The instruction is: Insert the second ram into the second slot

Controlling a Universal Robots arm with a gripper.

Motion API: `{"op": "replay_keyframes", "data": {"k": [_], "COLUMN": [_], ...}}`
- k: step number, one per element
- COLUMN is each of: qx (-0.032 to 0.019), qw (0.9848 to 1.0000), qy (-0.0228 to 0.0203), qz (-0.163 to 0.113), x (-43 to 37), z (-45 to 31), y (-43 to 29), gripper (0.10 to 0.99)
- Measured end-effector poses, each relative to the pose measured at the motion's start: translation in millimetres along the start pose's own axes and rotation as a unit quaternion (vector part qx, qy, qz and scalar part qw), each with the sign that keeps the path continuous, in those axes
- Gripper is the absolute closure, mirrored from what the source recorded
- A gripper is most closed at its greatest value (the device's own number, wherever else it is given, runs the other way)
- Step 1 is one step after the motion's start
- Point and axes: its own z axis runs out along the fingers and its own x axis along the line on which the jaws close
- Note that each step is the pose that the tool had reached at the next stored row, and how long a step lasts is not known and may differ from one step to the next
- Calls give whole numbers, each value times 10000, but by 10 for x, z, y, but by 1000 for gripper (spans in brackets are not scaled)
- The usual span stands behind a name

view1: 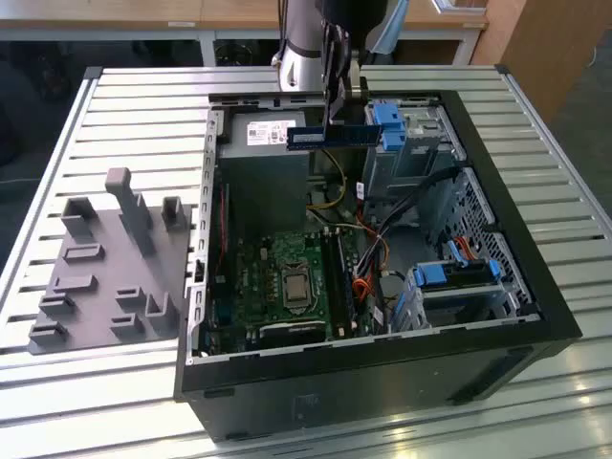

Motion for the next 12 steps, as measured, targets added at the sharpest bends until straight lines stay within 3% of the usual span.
{"op": "replay_keyframes", "data": {"k": [12], "qx": [0], "qw": [10000], "qy": [0], "qz": [0], "x": [29], "z": [-1], "y": [1], "gripper": [949]}}
